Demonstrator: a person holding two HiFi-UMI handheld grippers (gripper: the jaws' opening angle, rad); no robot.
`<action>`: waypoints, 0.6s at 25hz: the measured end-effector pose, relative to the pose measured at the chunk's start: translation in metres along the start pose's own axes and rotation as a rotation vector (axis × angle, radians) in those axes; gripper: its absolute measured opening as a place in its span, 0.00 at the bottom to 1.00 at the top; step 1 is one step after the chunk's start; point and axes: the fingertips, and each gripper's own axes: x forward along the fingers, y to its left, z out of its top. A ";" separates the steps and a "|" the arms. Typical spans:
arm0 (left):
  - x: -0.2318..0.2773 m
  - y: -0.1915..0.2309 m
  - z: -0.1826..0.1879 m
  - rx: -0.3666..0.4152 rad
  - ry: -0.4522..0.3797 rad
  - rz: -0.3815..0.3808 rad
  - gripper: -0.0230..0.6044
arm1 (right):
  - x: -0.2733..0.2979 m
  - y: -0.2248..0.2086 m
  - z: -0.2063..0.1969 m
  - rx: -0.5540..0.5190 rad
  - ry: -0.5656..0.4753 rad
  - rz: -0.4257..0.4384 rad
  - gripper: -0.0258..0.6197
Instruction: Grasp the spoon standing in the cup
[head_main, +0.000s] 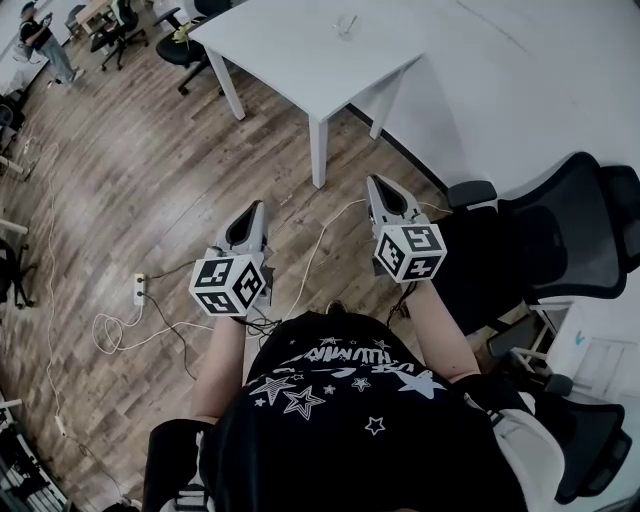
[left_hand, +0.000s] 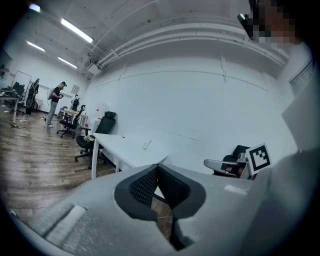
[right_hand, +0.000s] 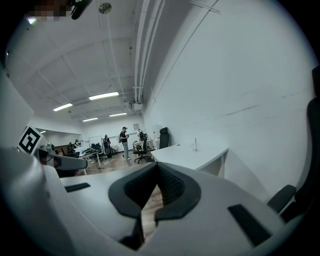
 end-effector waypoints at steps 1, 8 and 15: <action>0.003 -0.002 -0.001 -0.001 -0.003 0.005 0.05 | 0.000 -0.005 0.000 0.003 -0.001 0.000 0.05; 0.019 -0.012 0.003 0.047 -0.008 0.023 0.05 | 0.003 -0.036 0.001 0.027 0.005 0.013 0.05; 0.035 -0.005 0.008 0.004 -0.021 0.037 0.05 | 0.012 -0.054 0.004 0.029 0.012 -0.004 0.05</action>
